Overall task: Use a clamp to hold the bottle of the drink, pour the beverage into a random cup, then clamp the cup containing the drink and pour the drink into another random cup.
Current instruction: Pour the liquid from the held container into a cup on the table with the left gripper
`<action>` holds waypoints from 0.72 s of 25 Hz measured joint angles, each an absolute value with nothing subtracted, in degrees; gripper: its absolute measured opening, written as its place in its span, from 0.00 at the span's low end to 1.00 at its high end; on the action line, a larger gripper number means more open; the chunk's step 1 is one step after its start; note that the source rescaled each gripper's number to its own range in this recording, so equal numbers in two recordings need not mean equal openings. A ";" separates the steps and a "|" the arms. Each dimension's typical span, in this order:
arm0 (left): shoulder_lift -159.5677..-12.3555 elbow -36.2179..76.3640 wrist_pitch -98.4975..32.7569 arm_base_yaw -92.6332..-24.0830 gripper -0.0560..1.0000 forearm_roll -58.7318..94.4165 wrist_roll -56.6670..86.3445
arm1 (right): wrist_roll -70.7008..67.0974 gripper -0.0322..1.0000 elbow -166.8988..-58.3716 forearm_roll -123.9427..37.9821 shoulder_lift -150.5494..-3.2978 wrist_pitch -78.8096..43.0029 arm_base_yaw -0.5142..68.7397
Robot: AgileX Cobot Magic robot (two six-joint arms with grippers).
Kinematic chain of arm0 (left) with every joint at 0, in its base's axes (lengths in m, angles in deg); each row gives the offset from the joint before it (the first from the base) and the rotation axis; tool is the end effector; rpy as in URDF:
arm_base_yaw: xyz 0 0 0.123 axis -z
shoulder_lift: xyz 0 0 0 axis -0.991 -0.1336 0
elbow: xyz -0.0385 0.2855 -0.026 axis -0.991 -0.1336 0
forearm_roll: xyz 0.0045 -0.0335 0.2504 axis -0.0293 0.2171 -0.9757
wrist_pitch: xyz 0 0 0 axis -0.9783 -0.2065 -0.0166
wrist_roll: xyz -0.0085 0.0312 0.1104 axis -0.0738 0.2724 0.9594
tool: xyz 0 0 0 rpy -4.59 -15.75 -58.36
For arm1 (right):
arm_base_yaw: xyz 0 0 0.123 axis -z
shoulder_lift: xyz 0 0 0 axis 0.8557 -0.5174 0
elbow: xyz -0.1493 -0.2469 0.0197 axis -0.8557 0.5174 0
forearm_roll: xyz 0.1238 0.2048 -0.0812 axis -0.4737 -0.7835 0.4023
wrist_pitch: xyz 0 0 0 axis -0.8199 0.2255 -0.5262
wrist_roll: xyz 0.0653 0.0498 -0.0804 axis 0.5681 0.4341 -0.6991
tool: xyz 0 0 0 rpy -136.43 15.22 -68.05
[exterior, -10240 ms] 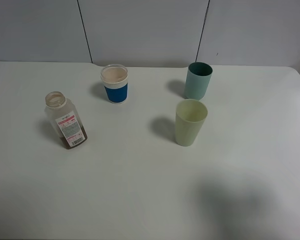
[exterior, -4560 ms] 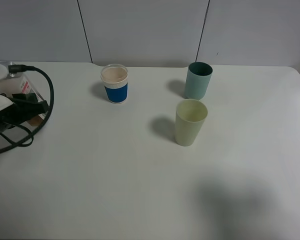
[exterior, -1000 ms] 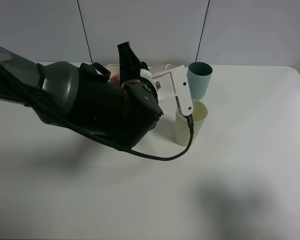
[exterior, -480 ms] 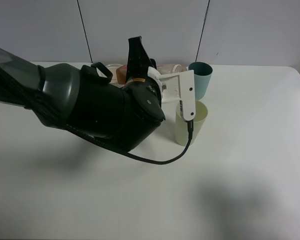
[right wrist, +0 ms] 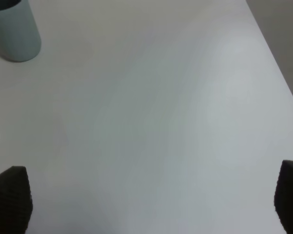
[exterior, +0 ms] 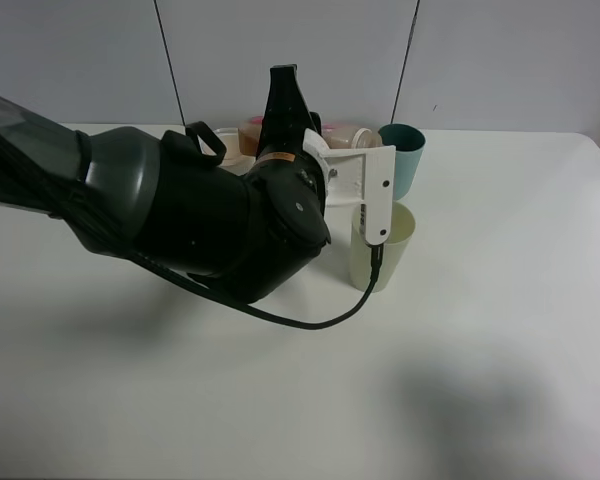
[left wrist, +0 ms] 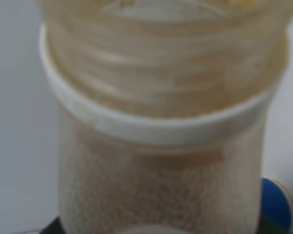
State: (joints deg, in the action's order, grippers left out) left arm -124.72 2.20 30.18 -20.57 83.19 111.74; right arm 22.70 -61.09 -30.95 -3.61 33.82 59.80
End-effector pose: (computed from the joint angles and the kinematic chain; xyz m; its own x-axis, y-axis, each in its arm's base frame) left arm 0.2703 -0.2985 0.1831 0.0044 0.9970 -0.0772 0.2475 0.0737 0.9661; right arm 0.0124 -0.0074 0.2667 -0.4555 0.0010 -0.8902 0.0698 0.9970 -0.0346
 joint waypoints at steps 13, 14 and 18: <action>-125.71 4.87 29.14 -20.57 0.08 80.51 112.23 | 22.70 1.00 -61.09 -30.95 -3.61 33.82 59.80; -125.71 4.87 29.14 -20.57 0.08 80.51 112.23 | 22.70 1.00 -61.09 -30.95 -3.61 33.82 59.80; -126.29 4.87 28.92 -20.57 0.08 80.46 112.52 | 22.70 1.00 -61.09 -30.95 -3.61 33.82 59.80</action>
State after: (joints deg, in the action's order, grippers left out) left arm -126.29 4.87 28.92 -20.57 80.46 112.52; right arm 22.70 -61.09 -30.95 -3.61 33.82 59.80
